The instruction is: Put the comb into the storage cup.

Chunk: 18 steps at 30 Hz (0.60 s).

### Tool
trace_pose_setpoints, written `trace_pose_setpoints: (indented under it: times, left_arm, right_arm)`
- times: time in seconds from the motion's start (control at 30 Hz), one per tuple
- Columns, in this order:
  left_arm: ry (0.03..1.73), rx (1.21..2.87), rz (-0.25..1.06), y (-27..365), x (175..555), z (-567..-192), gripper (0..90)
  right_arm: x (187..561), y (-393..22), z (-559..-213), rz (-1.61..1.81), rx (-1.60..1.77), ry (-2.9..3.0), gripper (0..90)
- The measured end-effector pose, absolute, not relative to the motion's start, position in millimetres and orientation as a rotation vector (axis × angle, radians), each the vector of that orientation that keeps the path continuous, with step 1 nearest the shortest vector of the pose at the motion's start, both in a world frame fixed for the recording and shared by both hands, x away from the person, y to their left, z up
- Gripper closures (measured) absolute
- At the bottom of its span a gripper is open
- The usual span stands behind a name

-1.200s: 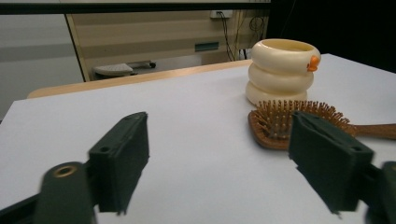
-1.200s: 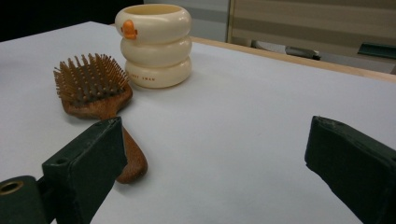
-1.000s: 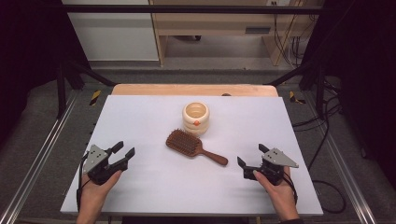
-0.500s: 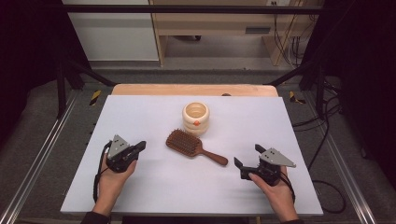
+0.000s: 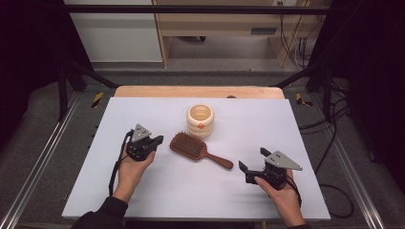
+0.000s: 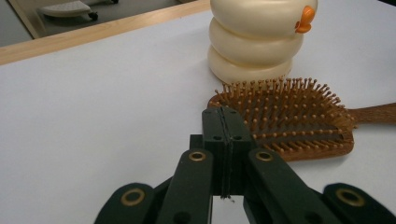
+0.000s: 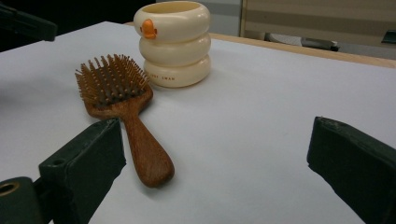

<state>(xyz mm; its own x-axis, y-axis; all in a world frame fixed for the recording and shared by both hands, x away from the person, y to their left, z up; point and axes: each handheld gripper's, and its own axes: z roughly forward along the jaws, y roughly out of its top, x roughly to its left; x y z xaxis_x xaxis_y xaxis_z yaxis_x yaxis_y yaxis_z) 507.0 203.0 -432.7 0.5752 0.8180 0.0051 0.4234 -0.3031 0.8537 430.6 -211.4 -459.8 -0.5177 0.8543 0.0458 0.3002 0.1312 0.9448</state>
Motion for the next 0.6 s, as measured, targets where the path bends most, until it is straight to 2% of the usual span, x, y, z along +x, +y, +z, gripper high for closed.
trace_pose_setpoints:
  times: [0.6]
  left_arm:
    - [1.08,2.005,0.521,183.7,544.6,-450.2,89.9]
  right_arm:
    - [431.6,-210.0,-459.5,1.387,1.116,1.912,4.6]
